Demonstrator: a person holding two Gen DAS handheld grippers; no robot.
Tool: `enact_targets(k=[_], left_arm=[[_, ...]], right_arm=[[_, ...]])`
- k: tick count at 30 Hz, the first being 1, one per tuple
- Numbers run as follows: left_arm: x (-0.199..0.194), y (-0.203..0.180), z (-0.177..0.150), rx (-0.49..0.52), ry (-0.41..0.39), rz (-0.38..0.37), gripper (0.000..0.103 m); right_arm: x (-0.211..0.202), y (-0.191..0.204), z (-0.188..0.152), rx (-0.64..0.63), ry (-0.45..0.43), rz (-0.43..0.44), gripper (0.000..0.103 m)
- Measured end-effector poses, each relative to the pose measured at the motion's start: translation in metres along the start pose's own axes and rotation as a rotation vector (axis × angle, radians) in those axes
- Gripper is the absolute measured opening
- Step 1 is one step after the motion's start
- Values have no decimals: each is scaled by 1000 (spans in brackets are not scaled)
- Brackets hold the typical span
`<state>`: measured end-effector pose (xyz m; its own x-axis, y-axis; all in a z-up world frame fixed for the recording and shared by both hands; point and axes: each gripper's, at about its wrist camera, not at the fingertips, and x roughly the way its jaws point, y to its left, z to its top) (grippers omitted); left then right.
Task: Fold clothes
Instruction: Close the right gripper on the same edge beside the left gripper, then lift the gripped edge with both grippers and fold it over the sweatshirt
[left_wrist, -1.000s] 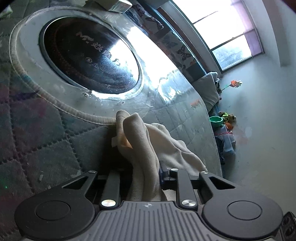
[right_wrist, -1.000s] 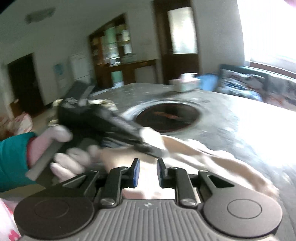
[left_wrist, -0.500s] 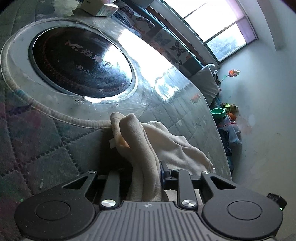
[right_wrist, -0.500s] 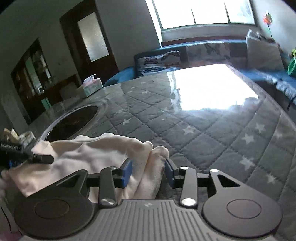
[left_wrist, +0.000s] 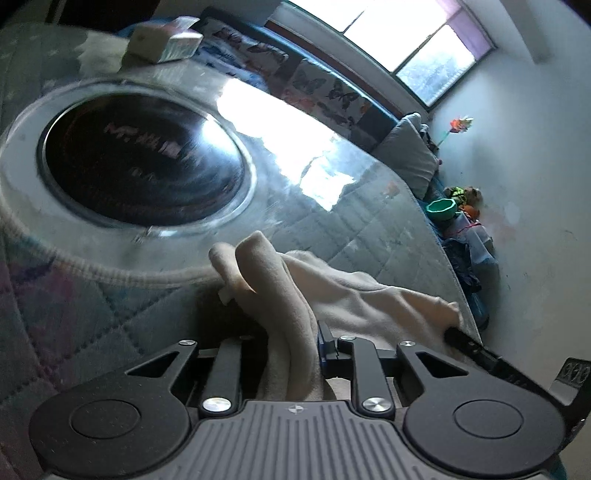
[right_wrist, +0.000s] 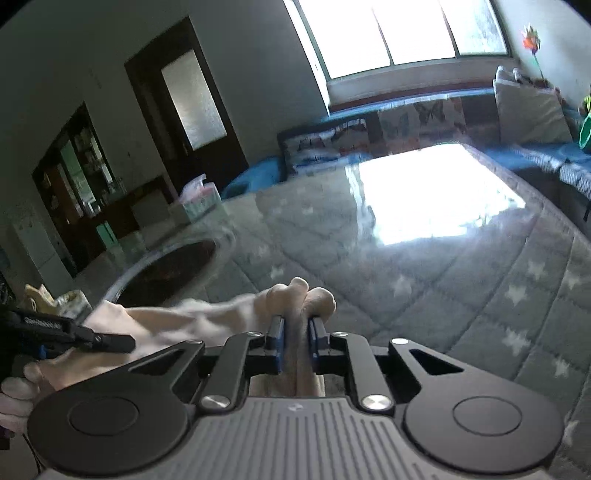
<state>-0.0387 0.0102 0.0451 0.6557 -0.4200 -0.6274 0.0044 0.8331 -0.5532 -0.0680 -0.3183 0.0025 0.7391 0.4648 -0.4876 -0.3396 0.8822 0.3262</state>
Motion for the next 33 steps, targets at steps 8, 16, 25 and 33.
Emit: enact_targets(k=[8,16,25,33], left_arm=[[17,-37,23,99,-24,-36,18],[55,-80,52,168,-29,-73,18],[100,-118,70,233,-3,-90,18],[138,-136,71,276,50,-76,18]], right_arm=[[-32,8,32,-84,-109,-62,11],[-39,-10,69,-131,-175,-172,11],[-21,-54,93,-103,-174,-277,11],[-4,-84,90,-64,-139,-325,11]])
